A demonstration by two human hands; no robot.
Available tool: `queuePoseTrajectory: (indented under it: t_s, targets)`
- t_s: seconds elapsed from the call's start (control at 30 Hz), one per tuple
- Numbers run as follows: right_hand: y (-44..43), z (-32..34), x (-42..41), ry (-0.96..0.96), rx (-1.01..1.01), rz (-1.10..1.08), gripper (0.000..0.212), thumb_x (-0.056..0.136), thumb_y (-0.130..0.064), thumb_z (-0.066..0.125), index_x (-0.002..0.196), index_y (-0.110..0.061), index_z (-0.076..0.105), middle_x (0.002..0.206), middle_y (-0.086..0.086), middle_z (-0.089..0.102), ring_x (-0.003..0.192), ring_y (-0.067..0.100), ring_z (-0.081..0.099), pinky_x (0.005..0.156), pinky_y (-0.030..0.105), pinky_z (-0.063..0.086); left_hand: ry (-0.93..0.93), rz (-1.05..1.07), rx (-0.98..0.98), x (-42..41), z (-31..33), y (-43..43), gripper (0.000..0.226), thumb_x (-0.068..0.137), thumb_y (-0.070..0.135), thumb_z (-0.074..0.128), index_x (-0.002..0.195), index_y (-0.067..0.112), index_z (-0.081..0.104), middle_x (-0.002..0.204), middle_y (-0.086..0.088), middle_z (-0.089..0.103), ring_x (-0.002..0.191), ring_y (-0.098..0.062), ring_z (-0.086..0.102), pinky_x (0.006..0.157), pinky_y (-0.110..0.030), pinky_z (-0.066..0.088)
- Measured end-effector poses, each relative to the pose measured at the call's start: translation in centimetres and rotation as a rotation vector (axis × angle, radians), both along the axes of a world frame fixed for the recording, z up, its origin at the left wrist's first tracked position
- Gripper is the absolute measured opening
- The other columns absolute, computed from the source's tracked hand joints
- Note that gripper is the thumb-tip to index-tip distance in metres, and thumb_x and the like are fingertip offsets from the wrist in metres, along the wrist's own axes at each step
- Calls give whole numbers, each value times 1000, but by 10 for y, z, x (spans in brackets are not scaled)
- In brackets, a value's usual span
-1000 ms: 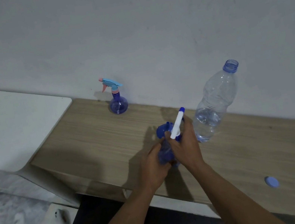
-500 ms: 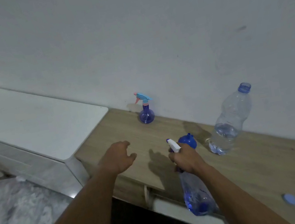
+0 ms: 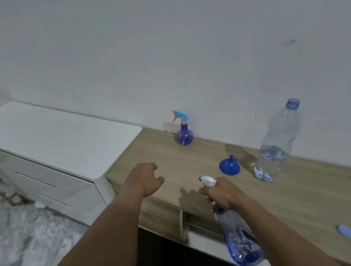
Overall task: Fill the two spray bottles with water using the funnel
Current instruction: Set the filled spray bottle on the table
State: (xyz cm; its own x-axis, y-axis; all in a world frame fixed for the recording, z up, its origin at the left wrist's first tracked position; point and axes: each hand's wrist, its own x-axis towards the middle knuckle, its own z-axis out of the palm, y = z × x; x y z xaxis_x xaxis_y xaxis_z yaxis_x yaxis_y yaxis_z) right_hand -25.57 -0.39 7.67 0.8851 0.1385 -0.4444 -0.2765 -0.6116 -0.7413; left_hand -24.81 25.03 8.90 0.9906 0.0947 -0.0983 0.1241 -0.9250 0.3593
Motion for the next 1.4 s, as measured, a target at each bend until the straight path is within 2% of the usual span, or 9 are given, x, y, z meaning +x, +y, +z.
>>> queuePoseTrajectory:
  t_s: [0.23, 0.4, 0.5, 0.67, 0.9, 1.0, 1.17, 1.3, 1.4]
  targets:
    - [4, 8, -10, -7, 21, 9, 43, 83, -44, 67, 94, -3, 63, 75, 9, 67, 52, 28, 66, 65, 44, 58, 3, 3, 2, -10, 2, 3, 63, 91, 46, 63, 143, 12, 51, 140, -8, 58, 128, -24, 54, 105, -37, 46]
    - [4, 8, -15, -8, 24, -23, 44, 84, -39, 69, 98, 2, 62, 62, 10, 64, 46, 25, 62, 55, 40, 54, 0, 8, 16, -16, 2, 7, 62, 92, 45, 62, 144, 12, 51, 142, -7, 57, 130, -24, 53, 106, -35, 45]
    - [1, 8, -14, -17, 76, -18, 50, 84, -48, 70, 96, 0, 67, 72, 7, 65, 52, 22, 65, 67, 50, 61, -3, 10, 13, -18, 0, 8, 62, 92, 46, 62, 144, 12, 51, 142, -7, 57, 130, -24, 53, 105, -35, 45]
    - [-1, 13, -11, -17, 83, 5, 51, 87, -55, 66, 95, -4, 66, 82, 8, 68, 53, 23, 67, 63, 37, 56, -15, 4, 5, -16, 1, 7, 62, 92, 45, 62, 143, 11, 52, 142, -7, 57, 131, -24, 52, 106, -35, 45]
    - [-5, 10, -13, -18, 1, 6, 40, 83, -44, 64, 79, -5, 64, 58, 7, 65, 49, 23, 66, 60, 37, 56, 12, -14, 2, -15, -7, 1, 62, 91, 47, 62, 142, 13, 53, 140, -7, 58, 128, -25, 54, 105, -37, 46]
    - [-5, 14, -12, -5, 35, -14, 40, 84, -48, 66, 88, -8, 62, 73, 8, 69, 55, 24, 68, 59, 33, 54, 30, -10, -10, -16, -8, 2, 62, 91, 47, 62, 142, 14, 52, 140, -7, 58, 127, -25, 55, 105, -37, 46]
    - [-3, 26, 0, -150, 58, -58, 36, 75, -53, 51, 100, -26, 48, 96, 11, 69, 82, 34, 73, 83, 48, 59, 51, -19, -37, -11, -2, -4, 61, 90, 47, 63, 141, 13, 54, 140, -7, 59, 127, -24, 55, 106, -38, 47]
    - [1, 47, 15, -285, 86, -84, 25, 91, -38, 52, 99, -14, 46, 92, 10, 69, 68, 24, 74, 62, 33, 53, 40, -36, -80, 3, 7, -16, 59, 88, 45, 66, 138, 16, 57, 137, -5, 61, 123, -23, 58, 104, -36, 48]
    - [0, 58, 29, -416, 54, -122, 22, 93, -32, 57, 97, -12, 52, 87, 7, 71, 71, 22, 73, 59, 32, 53, 44, -66, -141, 19, 13, -27, 58, 85, 38, 71, 137, 14, 59, 134, -5, 63, 118, -21, 61, 102, -32, 48]
